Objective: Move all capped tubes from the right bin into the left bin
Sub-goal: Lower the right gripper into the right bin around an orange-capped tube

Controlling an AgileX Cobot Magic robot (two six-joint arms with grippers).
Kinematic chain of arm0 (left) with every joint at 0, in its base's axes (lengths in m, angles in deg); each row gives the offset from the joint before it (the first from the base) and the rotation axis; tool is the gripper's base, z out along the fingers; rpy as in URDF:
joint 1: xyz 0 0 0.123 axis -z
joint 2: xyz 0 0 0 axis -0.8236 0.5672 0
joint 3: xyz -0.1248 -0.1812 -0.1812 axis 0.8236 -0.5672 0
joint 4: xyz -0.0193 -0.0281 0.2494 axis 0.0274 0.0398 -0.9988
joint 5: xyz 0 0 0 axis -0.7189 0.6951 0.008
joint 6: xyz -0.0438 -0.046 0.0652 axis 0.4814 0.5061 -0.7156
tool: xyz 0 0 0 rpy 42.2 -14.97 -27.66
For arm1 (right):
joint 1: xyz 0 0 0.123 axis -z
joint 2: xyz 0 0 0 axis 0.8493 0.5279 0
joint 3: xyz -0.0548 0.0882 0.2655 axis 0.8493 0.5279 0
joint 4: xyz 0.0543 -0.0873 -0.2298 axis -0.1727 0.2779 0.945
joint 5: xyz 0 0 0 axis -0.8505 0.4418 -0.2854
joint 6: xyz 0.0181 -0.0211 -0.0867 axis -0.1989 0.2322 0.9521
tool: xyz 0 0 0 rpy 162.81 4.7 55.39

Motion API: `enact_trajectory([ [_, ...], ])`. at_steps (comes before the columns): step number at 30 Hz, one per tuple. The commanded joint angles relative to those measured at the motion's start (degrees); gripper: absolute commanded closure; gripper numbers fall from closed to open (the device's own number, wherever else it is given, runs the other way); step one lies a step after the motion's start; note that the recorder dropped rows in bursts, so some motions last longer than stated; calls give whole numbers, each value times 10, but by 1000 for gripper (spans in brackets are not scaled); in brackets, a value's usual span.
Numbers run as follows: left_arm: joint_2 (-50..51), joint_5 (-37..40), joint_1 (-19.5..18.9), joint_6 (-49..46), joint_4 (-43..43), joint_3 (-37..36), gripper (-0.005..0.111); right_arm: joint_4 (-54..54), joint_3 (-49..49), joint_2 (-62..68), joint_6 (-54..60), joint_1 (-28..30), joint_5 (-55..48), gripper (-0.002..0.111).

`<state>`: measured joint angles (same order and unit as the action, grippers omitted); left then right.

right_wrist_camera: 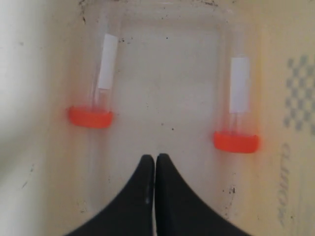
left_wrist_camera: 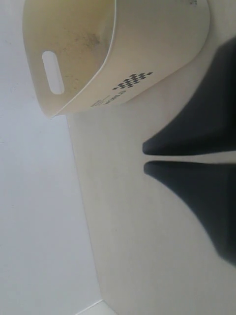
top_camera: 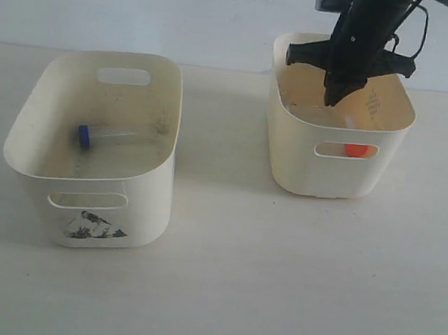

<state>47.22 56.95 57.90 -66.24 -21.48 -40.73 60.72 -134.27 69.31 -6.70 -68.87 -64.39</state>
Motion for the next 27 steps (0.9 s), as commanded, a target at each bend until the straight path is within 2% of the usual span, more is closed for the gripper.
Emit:
enact_trajectory([
  [1, 0, -4, 1, 8, 2, 2, 102, 0, -4, 16, 1, 4, 6, 109],
  [15, 0, -4, 1, 8, 2, 2, 102, -19, -4, 51, 15, 5, 37, 109],
  [22, 0, -4, 1, 8, 2, 2, 102, -151, -4, 65, 80, 36, 39, 109],
  [27, 0, -4, 1, 8, 2, 2, 102, -162, -4, 64, 88, 49, 50, 109],
])
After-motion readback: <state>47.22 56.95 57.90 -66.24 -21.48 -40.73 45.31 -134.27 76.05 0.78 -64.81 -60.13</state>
